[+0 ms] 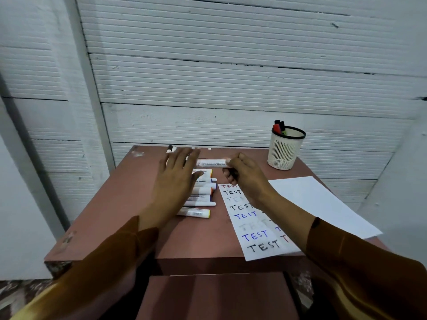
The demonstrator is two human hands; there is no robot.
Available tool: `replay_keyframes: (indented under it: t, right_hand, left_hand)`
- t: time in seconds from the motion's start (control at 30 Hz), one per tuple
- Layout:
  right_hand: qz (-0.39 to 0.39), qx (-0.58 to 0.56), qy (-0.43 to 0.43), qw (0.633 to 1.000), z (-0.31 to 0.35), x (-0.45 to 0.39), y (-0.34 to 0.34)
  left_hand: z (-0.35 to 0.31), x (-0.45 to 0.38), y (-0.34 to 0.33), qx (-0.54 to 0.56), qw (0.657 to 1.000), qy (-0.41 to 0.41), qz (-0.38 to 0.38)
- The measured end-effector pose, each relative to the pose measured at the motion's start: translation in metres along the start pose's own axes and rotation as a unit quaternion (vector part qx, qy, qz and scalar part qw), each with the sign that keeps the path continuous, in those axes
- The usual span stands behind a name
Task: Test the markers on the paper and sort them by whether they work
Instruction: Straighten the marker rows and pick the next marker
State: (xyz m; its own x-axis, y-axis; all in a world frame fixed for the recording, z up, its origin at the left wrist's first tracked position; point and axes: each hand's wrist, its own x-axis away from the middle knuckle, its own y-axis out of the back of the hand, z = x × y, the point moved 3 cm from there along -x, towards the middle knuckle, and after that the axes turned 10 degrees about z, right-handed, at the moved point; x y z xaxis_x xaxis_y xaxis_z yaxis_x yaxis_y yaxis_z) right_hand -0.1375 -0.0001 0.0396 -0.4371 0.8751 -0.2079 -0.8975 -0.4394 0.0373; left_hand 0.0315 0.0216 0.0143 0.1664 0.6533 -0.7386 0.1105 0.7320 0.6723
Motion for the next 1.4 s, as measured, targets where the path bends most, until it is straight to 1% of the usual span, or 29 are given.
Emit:
replay_keyframes:
  t: [0.07, 0.13, 0.17, 0.27, 0.37, 0.43, 0.47, 0.57, 0.6, 0.63, 0.7, 0.73, 0.87, 1.0, 1.17, 1.27, 1.4]
  right_hand:
    - [0.026, -0.048, -0.007, 0.998, 0.000, 0.002, 0.001]
    - [0.053, -0.115, -0.014, 0.992, 0.002, 0.005, 0.005]
    - [0.070, -0.131, -0.016, 0.989, 0.003, 0.007, 0.006]
    - [0.114, -0.101, -0.005, 0.988, 0.000, 0.011, 0.004]
    - [0.117, -0.090, 0.014, 0.989, -0.004, 0.013, 0.005]
    - [0.102, -0.083, 0.018, 0.991, -0.002, 0.015, 0.011]
    - [0.091, -0.081, 0.020, 0.992, -0.002, 0.015, 0.015]
    - [0.049, -0.091, 0.025, 0.994, -0.003, 0.016, 0.033]
    - [0.033, -0.096, 0.029, 0.994, -0.004, 0.015, 0.042]
    - [0.017, -0.100, 0.032, 0.994, -0.004, 0.015, 0.051]
    - [-0.023, -0.098, 0.040, 0.994, -0.007, 0.014, 0.070]
    - [-0.048, -0.092, 0.043, 0.994, -0.010, 0.013, 0.081]
    - [-0.142, -0.043, 0.035, 0.988, -0.023, 0.008, 0.116]
    - [-0.210, 0.064, -0.009, 0.976, -0.040, 0.001, 0.133]
    - [-0.234, 0.174, -0.017, 0.956, -0.060, 0.004, 0.125]
    - [-0.252, 0.173, -0.013, 0.952, -0.063, 0.008, 0.124]
    - [-0.235, 0.196, -0.011, 0.952, -0.061, 0.010, 0.120]
  left_hand:
    - [-0.009, -0.002, 0.000, 0.008, 1.000, -0.012, 0.016]
    - [-0.014, -0.001, 0.001, 0.064, 0.996, -0.014, 0.055]
    - [-0.018, 0.001, 0.002, 0.098, 0.992, -0.015, 0.078]
    - [-0.034, 0.002, 0.005, 0.166, 0.980, -0.033, 0.107]
    - [-0.048, 0.000, 0.008, 0.172, 0.979, -0.029, 0.107]
    - [-0.054, -0.003, 0.010, 0.151, 0.985, -0.018, 0.085]
    - [-0.057, -0.004, 0.009, 0.151, 0.985, -0.004, 0.087]
    - [-0.062, -0.005, -0.001, 0.198, 0.967, 0.088, 0.137]
    - [-0.065, -0.003, -0.005, 0.198, 0.964, 0.096, 0.147]
    - [-0.068, 0.000, -0.008, 0.163, 0.971, 0.078, 0.155]
    - [-0.073, 0.005, -0.014, 0.053, 0.986, 0.019, 0.154]
    - [-0.074, 0.007, -0.016, 0.029, 0.988, 0.000, 0.151]
    - [-0.079, 0.011, -0.021, 0.008, 0.992, -0.045, 0.118]
    - [-0.083, 0.012, -0.022, -0.009, 0.990, -0.068, 0.124]
    - [-0.082, 0.013, -0.026, -0.005, 0.988, -0.078, 0.135]
    - [-0.083, 0.012, -0.027, -0.014, 0.986, -0.082, 0.142]
    - [-0.082, 0.012, -0.028, -0.013, 0.985, -0.077, 0.152]
